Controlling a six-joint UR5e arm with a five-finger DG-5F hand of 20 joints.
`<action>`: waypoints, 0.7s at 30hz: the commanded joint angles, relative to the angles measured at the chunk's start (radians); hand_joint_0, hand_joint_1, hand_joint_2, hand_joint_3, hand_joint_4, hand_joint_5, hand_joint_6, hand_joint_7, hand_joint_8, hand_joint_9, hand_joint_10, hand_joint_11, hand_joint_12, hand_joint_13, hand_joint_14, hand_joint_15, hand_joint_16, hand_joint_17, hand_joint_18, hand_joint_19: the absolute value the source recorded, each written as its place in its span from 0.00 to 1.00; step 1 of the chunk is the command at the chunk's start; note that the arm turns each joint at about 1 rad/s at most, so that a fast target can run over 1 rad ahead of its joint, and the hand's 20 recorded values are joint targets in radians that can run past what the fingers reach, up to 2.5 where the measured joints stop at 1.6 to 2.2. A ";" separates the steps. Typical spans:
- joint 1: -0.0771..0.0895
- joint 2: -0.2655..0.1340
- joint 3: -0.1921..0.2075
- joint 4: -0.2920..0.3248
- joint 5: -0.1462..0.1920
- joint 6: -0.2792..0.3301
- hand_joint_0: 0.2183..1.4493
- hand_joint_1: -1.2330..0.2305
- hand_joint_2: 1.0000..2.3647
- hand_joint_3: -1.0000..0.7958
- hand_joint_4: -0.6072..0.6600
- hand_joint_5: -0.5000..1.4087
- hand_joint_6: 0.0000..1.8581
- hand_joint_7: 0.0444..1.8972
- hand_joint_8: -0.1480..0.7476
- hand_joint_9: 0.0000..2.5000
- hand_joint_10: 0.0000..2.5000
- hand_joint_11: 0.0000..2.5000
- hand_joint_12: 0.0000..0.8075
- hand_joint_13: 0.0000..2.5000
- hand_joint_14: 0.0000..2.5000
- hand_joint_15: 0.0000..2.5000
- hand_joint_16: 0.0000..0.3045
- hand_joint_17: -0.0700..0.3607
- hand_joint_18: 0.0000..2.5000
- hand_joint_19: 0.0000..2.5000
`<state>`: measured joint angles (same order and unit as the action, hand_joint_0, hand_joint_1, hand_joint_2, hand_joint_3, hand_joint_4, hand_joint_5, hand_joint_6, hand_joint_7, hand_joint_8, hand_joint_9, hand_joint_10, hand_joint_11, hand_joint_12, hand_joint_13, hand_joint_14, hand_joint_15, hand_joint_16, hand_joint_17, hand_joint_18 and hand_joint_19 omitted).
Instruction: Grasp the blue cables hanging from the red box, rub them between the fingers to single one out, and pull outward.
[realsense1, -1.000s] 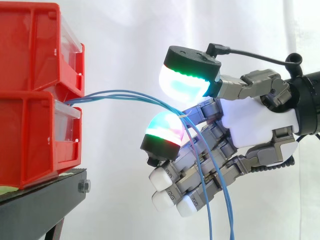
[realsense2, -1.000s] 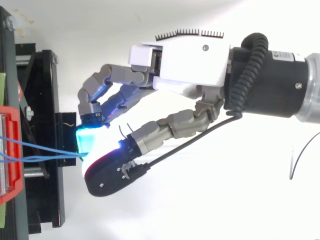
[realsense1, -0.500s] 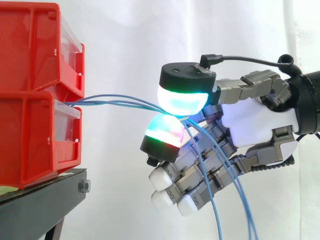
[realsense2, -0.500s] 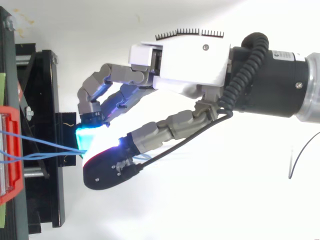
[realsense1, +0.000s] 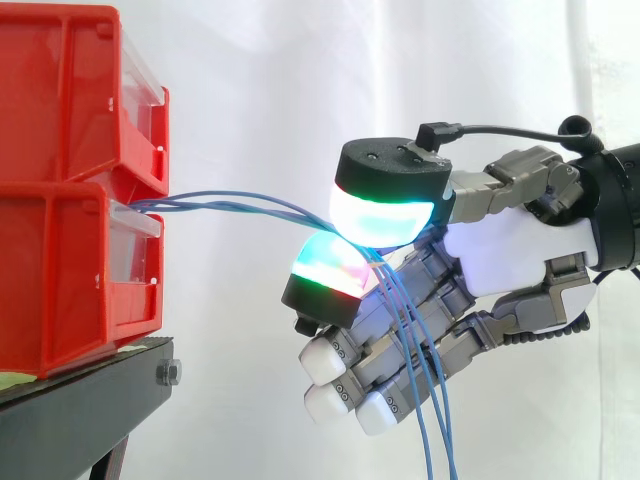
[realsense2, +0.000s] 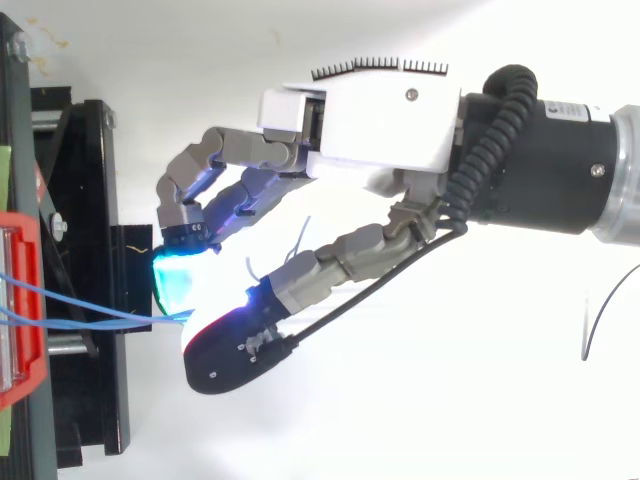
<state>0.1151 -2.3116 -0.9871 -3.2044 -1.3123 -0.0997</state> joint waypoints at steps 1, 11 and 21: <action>0.000 0.000 -0.001 0.000 0.001 0.000 0.48 0.19 0.01 0.34 0.50 0.16 0.49 0.51 0.48 0.31 0.01 0.16 0.46 0.23 0.00 0.11 0.14 0.39 0.22 0.10; 0.005 0.000 -0.001 -0.008 0.001 0.009 0.42 0.21 0.01 0.37 0.55 0.16 0.48 0.59 0.46 0.33 0.00 0.15 0.45 0.24 0.00 0.11 0.14 0.38 0.23 0.10; 0.008 0.000 -0.001 -0.006 0.002 0.026 0.32 0.31 0.01 0.39 0.50 0.18 0.46 0.59 0.45 0.35 0.00 0.12 0.45 0.25 0.00 0.11 0.14 0.38 0.23 0.12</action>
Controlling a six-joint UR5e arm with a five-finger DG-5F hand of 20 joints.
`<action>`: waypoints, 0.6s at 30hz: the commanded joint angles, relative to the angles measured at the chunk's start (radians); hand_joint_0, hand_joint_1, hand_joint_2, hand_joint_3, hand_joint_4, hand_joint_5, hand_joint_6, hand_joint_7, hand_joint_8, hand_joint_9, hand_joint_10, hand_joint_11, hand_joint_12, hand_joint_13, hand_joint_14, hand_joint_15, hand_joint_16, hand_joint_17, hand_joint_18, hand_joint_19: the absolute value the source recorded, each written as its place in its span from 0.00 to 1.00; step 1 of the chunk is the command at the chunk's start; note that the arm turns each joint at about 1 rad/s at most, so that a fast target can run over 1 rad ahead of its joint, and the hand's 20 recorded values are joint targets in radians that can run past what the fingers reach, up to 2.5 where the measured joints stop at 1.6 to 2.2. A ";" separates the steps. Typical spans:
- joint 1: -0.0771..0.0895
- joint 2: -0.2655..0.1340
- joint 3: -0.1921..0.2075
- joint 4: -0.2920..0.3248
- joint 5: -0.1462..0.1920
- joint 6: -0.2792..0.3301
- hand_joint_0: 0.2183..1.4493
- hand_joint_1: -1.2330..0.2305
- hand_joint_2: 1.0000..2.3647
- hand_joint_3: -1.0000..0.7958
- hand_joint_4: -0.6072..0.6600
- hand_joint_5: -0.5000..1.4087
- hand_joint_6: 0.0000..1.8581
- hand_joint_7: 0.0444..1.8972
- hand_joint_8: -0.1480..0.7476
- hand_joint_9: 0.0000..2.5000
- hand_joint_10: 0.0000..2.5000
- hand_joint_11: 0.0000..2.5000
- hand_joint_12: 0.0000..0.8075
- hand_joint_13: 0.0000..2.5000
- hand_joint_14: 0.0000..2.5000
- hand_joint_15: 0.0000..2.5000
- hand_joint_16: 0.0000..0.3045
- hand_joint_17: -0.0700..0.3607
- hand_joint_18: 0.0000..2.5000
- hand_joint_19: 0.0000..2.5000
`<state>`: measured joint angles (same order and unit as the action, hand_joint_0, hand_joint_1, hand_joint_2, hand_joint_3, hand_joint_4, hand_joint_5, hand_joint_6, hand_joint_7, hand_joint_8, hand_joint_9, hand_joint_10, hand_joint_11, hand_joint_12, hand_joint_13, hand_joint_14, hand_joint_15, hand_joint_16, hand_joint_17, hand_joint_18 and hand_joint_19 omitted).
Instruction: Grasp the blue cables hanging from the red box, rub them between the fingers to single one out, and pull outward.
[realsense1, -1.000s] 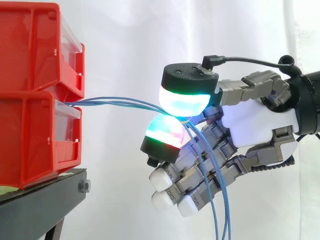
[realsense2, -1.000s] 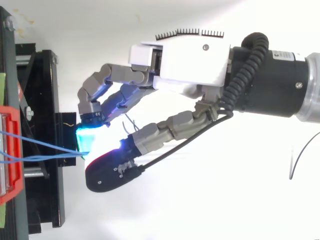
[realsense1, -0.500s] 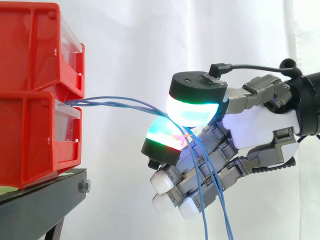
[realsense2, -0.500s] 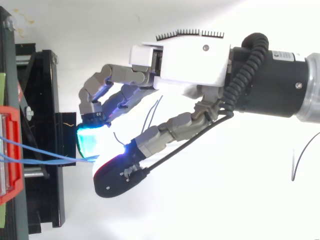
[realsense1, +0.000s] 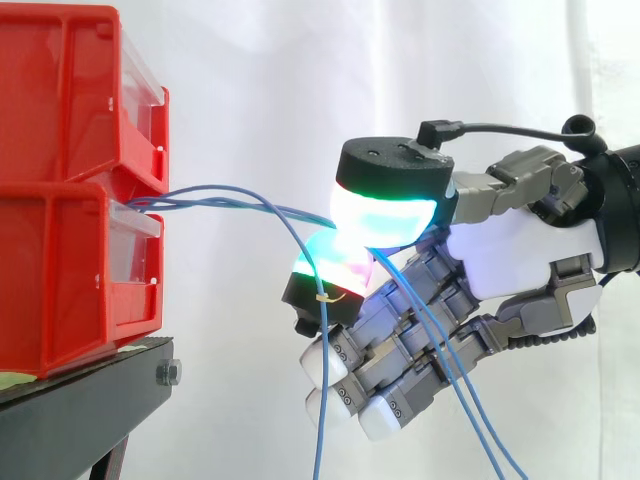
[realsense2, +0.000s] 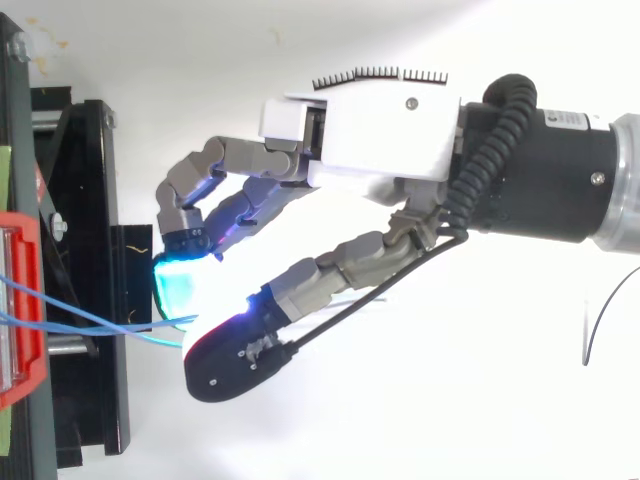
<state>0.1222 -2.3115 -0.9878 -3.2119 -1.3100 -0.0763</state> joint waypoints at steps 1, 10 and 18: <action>0.002 0.000 0.000 0.001 0.000 0.003 0.32 0.31 0.01 0.39 0.49 0.18 0.45 0.59 0.44 0.35 0.00 0.13 0.45 0.25 0.00 0.12 0.14 0.38 0.23 0.12; 0.002 0.000 0.001 0.001 0.000 0.004 0.30 0.42 0.01 0.40 0.51 0.20 0.41 0.58 0.44 0.36 0.00 0.12 0.45 0.24 0.00 0.12 0.14 0.38 0.22 0.13; 0.002 0.000 0.000 0.001 0.000 0.003 0.30 0.40 0.01 0.40 0.56 0.20 0.40 0.59 0.47 0.36 0.00 0.12 0.46 0.24 0.00 0.12 0.14 0.38 0.21 0.12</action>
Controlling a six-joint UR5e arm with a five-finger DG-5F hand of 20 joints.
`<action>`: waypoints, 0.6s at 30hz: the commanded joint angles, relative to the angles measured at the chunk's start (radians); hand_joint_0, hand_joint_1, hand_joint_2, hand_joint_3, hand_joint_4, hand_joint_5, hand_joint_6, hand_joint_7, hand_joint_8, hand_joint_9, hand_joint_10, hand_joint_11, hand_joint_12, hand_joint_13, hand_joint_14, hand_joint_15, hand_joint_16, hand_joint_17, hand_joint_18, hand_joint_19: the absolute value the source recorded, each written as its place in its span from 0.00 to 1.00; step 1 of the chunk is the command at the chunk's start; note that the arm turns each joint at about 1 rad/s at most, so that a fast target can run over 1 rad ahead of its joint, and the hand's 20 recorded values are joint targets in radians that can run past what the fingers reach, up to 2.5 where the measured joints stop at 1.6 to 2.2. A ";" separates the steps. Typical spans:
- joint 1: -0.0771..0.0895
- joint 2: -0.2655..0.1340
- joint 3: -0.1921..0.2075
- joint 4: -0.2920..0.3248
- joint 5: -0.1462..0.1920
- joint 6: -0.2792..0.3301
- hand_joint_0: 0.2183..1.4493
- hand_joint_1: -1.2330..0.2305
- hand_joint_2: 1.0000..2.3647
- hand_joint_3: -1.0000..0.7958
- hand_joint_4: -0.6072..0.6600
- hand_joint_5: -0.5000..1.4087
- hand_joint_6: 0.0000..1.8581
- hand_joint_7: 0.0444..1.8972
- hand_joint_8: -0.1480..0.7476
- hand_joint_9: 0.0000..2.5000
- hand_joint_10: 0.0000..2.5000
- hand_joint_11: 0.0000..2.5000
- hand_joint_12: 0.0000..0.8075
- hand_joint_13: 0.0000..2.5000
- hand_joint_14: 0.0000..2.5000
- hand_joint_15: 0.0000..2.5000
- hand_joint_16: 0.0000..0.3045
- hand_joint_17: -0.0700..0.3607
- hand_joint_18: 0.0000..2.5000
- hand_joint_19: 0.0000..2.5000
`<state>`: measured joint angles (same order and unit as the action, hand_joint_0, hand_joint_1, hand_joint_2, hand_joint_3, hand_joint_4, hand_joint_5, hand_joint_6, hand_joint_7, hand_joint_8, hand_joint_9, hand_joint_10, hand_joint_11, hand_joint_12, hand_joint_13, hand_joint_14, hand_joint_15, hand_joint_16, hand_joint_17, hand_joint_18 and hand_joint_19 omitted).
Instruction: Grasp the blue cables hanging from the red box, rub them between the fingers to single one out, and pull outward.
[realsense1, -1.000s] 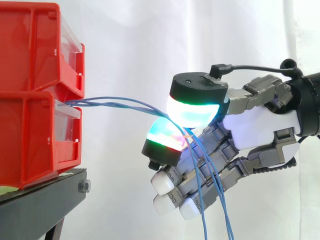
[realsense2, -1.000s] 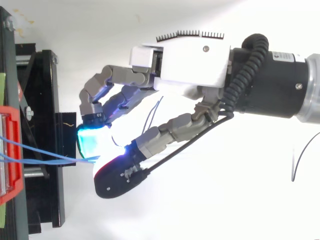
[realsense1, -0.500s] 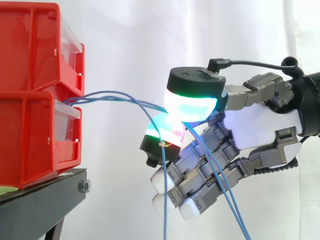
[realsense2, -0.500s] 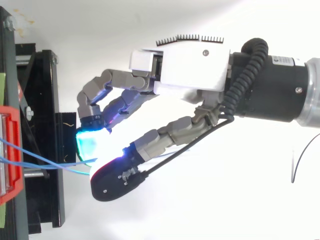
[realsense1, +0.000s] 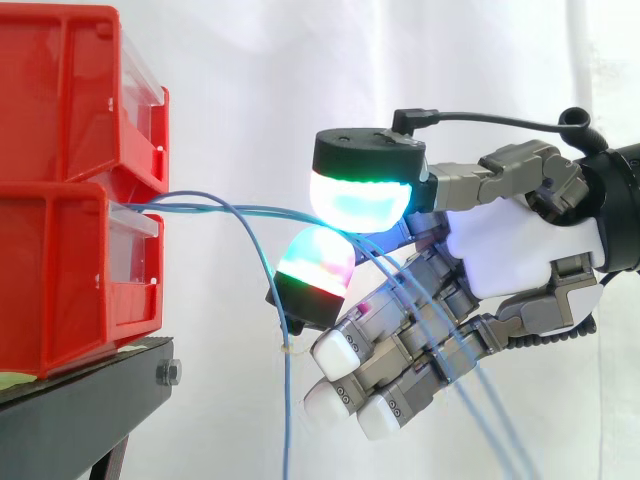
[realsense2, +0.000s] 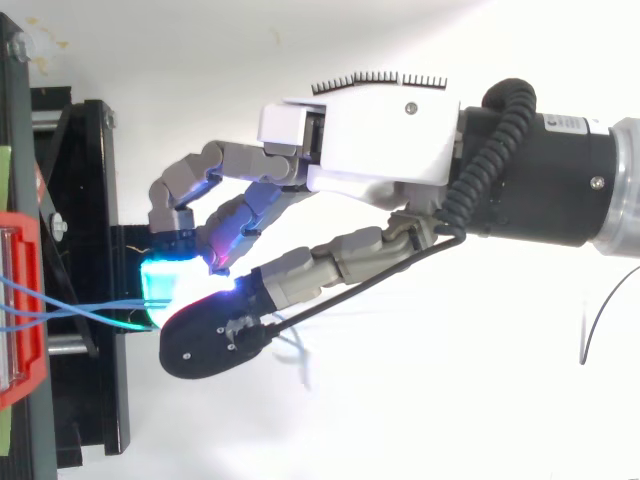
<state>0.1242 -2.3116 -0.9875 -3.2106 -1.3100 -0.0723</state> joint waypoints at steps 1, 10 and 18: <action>0.000 0.000 0.000 0.002 0.000 -0.001 0.30 0.38 0.01 0.40 0.56 0.20 0.40 0.59 0.47 0.36 0.00 0.13 0.47 0.24 0.00 0.12 0.14 0.39 0.22 0.12; 0.000 0.000 0.000 0.002 0.000 -0.001 0.34 0.27 0.01 0.42 0.57 0.17 0.46 0.57 0.50 0.34 0.00 0.16 0.48 0.24 0.00 0.12 0.14 0.38 0.21 0.11; 0.000 0.000 0.000 0.002 0.000 -0.001 0.40 0.21 0.01 0.43 0.55 0.16 0.48 0.50 0.49 0.33 0.00 0.17 0.47 0.24 0.00 0.11 0.14 0.39 0.22 0.10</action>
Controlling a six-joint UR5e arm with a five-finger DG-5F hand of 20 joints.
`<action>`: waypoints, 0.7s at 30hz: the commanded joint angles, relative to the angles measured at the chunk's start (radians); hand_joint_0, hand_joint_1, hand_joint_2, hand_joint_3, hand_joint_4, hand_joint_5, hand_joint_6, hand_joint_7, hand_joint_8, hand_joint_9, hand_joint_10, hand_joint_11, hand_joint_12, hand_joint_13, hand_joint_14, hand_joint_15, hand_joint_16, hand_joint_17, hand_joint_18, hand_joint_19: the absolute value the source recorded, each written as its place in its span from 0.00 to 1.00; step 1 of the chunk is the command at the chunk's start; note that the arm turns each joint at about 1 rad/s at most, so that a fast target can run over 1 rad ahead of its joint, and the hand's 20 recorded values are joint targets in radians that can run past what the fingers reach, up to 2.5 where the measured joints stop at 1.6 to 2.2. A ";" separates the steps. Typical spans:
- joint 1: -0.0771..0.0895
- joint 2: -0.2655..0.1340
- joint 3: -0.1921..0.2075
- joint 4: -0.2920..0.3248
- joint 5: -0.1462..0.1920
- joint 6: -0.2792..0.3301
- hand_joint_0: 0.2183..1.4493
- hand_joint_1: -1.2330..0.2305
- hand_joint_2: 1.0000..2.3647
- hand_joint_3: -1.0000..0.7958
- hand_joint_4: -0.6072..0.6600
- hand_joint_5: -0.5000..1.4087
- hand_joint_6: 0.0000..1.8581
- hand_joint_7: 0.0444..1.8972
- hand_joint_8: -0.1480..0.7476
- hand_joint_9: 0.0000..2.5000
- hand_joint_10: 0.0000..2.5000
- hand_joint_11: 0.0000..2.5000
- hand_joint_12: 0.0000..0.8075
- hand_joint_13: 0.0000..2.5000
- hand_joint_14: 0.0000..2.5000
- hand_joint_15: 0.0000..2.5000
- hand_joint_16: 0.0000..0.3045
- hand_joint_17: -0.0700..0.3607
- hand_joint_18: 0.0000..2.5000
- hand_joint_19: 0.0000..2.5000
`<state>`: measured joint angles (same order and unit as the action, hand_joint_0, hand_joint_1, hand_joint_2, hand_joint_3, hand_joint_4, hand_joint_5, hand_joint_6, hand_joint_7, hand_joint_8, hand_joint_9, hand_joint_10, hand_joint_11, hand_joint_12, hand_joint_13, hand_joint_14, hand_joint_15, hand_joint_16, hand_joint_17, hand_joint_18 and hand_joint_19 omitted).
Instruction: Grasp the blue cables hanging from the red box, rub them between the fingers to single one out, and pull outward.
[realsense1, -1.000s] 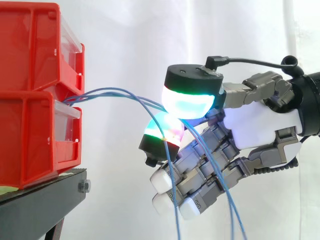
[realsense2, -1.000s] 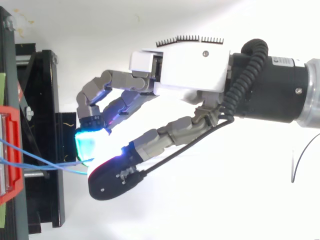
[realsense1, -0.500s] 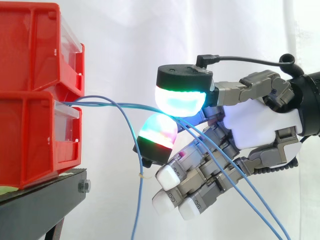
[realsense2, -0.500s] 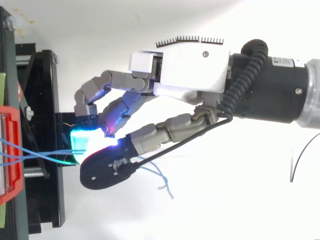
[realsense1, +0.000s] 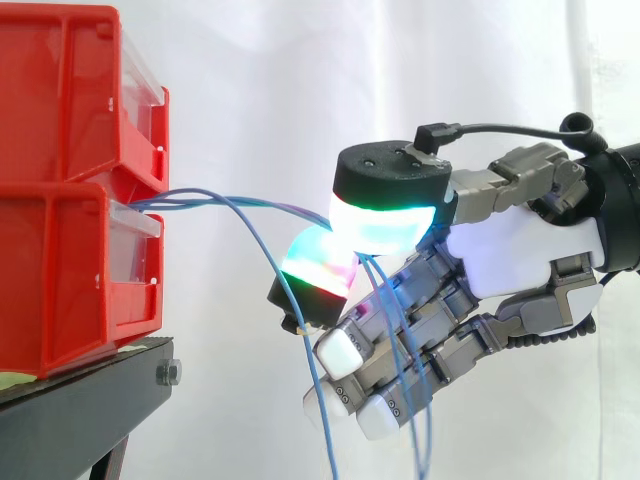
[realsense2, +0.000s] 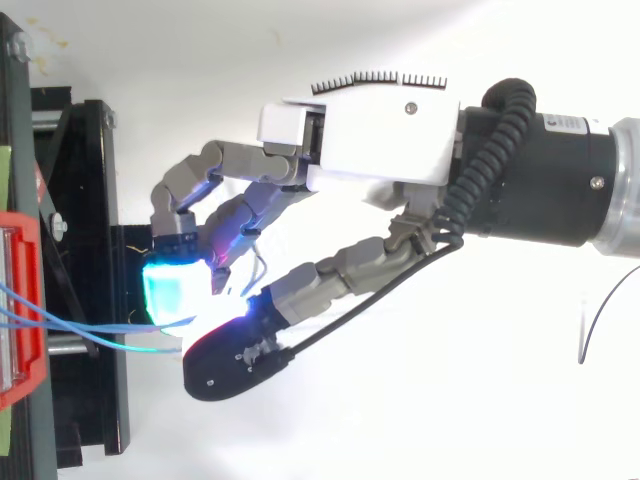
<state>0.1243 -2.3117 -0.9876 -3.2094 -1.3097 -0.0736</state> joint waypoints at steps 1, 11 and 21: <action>0.000 0.000 0.001 0.000 0.000 0.000 0.39 0.22 0.01 0.41 0.58 0.16 0.48 0.49 0.49 0.33 0.00 0.17 0.47 0.24 0.00 0.12 0.14 0.39 0.22 0.10; 0.000 0.000 0.001 0.000 0.000 -0.002 0.27 0.33 0.00 0.28 0.58 0.18 0.45 0.52 0.50 0.35 0.00 0.15 0.48 0.24 0.00 0.12 0.14 0.39 0.22 0.11; 0.000 0.001 0.001 0.000 0.001 -0.002 0.32 0.40 0.01 0.35 0.56 0.20 0.41 0.55 0.48 0.36 0.00 0.14 0.46 0.25 0.00 0.12 0.14 0.38 0.22 0.12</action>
<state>0.1243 -2.3115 -0.9867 -3.2091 -1.3090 -0.0752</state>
